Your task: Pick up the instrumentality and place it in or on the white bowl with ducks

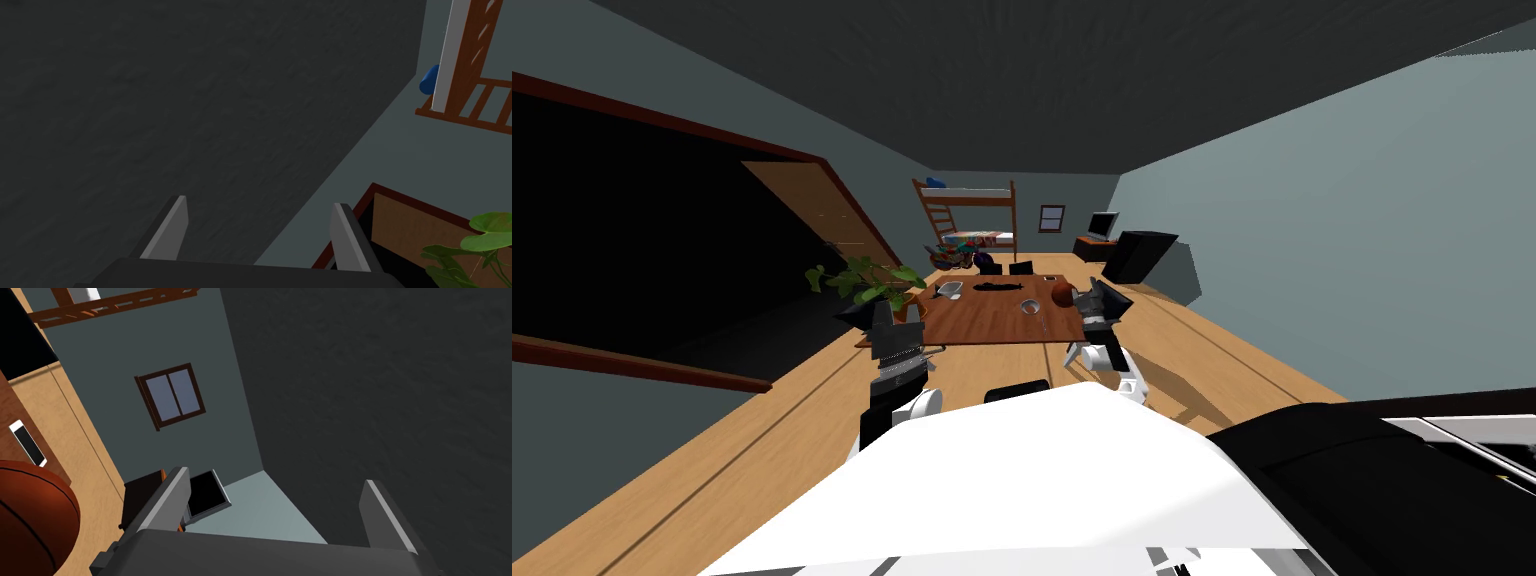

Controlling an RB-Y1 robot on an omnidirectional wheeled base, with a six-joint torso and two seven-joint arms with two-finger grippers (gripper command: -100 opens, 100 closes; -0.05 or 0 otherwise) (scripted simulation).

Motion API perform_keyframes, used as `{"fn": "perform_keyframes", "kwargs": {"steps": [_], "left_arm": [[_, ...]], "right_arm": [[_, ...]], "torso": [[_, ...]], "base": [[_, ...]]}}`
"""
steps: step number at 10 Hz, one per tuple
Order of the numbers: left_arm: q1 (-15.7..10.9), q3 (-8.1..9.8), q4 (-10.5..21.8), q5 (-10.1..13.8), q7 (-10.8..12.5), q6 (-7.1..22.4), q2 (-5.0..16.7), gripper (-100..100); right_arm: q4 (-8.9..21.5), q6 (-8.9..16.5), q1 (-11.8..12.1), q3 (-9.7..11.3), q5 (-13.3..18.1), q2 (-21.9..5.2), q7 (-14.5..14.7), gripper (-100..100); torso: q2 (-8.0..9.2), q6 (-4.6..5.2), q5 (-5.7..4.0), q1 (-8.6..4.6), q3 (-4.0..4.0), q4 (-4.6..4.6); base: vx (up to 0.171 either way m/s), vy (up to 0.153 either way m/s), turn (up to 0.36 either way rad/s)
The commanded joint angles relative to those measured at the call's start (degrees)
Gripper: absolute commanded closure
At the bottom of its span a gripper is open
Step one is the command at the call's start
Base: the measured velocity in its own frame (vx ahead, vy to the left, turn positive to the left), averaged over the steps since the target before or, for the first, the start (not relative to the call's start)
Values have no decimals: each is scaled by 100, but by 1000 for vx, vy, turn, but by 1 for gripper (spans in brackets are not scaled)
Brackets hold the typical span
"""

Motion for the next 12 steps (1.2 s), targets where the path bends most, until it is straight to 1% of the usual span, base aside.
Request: {"fn": "perform_keyframes", "kwargs": {"steps": [1, 2, 3, 4, 5, 6, 7, 8, 9, 10, 11, 12], "left_arm": [[0, 0, 0, 0, 0, 0, 0, 0], [0, 0, 0, 0, 0, 0, 0, 0], [0, 0, 0, 0, 0, 0, 0, 0], [0, 0, 0, 0, 0, 0, 0, 0], [0, 0, 0, 0, 0, 0, 0, 0], [0, 0, 0, 0, 0, 0, 0, 0], [0, 0, 0, 0, 0, 0, 0, 0], [0, 0, 0, 0, 0, 0, 0, 0], [0, 0, 0, 0, 0, 0, 0, 0], [1, 0, 0, 0, 0, 0, 0, 0], [0, 0, 0, 0, 0, 0, 0, 0], [1, 0, 0, 0, 0, 0, 0, 0]], "right_arm": [[63, 281, -56, -78, -23, -42, -182, -100], [184, 444, -143, -179, -35, -63, -396, -100], [184, 573, -143, -179, -35, -63, -439, -100], [184, 612, -143, -179, -35, -63, -439, -100], [313, 843, -236, -284, -48, -79, -705, -100], [313, 958, -236, -284, -48, -79, -706, -100], [450, 1111, -332, -393, -61, -92, -945, -100], [450, 1275, -332, -393, -61, -92, -984, -100], [450, 1318, -332, -393, -61, -92, -984, -100], [594, 1534, -432, -506, -74, -102, -1270, -100], [594, 1652, -432, -506, -74, -102, -1270, -100], [594, 1689, -432, -506, -74, -102, -1270, -100]], "torso": [[0, 0, 0, 0, 0, 0], [1, 2, 0, 0, 1, 0], [1, 0, 0, 1, 0, 0], [1, 2, 0, 0, 1, 0], [2, 3, 0, 1, 1, 0], [1, -1, 0, 2, 1, 0], [1, 2, 0, 0, 1, 0], [1, 1, 0, 1, 1, 0], [1, 2, 0, -1, 1, 0], [2, 3, 0, 1, 1, 0], [1, 0, 0, 2, 0, 0], [1, 3, 0, 1, 1, 0]], "base": [[4, -4, 64], [4, -2, 124], [3, -4, 59], [0, 0, 0], [2, 0, 148], [3, -5, 70], [4, -4, 108], [4, -5, 80], [0, 0, 0], [2, -1, 133], [4, -5, 85], [2, -3, -16]]}}
